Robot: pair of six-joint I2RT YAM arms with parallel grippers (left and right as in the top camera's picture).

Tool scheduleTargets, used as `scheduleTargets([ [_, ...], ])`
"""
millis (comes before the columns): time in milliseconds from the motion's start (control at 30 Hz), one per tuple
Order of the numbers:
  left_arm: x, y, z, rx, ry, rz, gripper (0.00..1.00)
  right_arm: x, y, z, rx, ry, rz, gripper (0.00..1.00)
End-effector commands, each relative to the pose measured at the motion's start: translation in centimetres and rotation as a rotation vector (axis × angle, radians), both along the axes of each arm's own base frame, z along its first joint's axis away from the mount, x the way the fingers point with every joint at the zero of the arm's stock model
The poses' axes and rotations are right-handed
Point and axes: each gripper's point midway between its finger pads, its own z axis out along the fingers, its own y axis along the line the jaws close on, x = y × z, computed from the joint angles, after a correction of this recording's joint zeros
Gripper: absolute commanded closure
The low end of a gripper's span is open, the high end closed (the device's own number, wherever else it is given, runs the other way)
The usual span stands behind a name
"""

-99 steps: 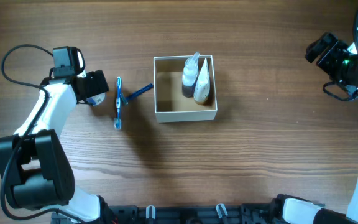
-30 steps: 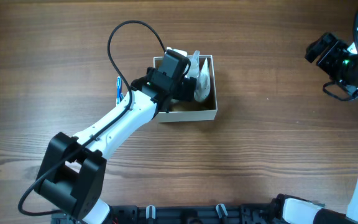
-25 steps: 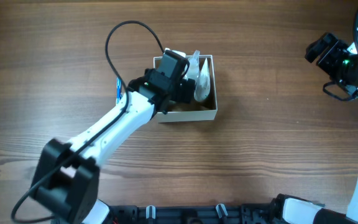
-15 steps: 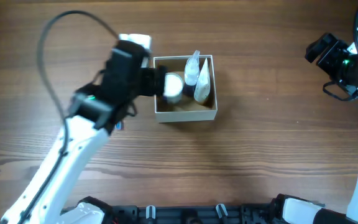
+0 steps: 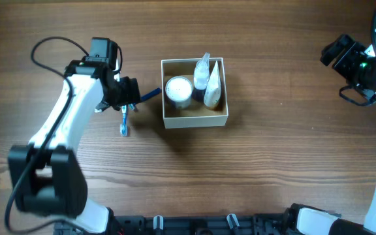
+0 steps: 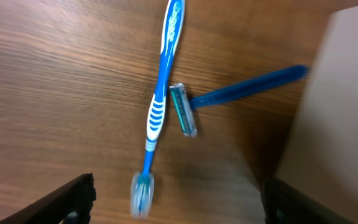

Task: Pack container
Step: 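Grasp the blue toothbrush with the left gripper, then lower the toothbrush into the box with the left gripper and release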

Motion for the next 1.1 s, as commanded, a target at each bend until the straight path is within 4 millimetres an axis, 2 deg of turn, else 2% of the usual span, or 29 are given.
scheduleTargets([
  [0, -0.6, -0.1, -3.8, -0.027, 0.11, 0.007, 0.23, 0.2, 0.1, 0.2, 0.02, -0.006, -0.003, 0.0],
  [133, -1.5, 0.0, -6.0, -0.013, 0.189, -0.027, 0.32, 0.2, 0.1, 0.2, 0.02, -0.006, -0.003, 0.0],
  [367, -2.2, 0.2, -6.4, -0.001, 0.222, -0.101, 0.32, 0.2, 0.1, 0.2, 0.02, -0.006, -0.003, 0.0],
  [500, -2.1, 0.5, -6.9, 0.022, 0.224, -0.14, 0.35, 0.2, 0.1, 0.2, 0.02, -0.006, -0.003, 0.0],
  [633, -2.0, 1.1, -8.3, 0.051, 0.245, -0.138, 0.39, 0.2, 0.1, 0.2, 0.02, -0.006, -0.003, 0.0],
  [767, -1.8, 1.7, -9.1, 0.049, 0.253, -0.121, 0.46, 0.2, 0.1, 0.2, 0.02, -0.006, -0.003, 0.0],
  [833, -1.7, 1.9, -9.1, 0.048, 0.247, -0.113, 0.53, 0.2, 0.1, 0.2, 0.02, -0.006, -0.003, 0.0],
  [900, -1.5, 2.3, -9.1, 0.05, 0.242, -0.103, 0.64, 0.2, 0.1, 0.2, 0.019, -0.006, -0.003, 0.0],
  [967, -1.5, 2.8, -9.1, 0.049, 0.242, -0.09, 0.82, 0.2, 0.1, 0.2, 0.02, -0.006, -0.003, 0.0],
  [1067, -1.5, 3.6, -9.1, 0.054, 0.242, -0.069, 0.94, 0.2, 0.1, 0.2, 0.02, -0.006, -0.003, 0.0],
])
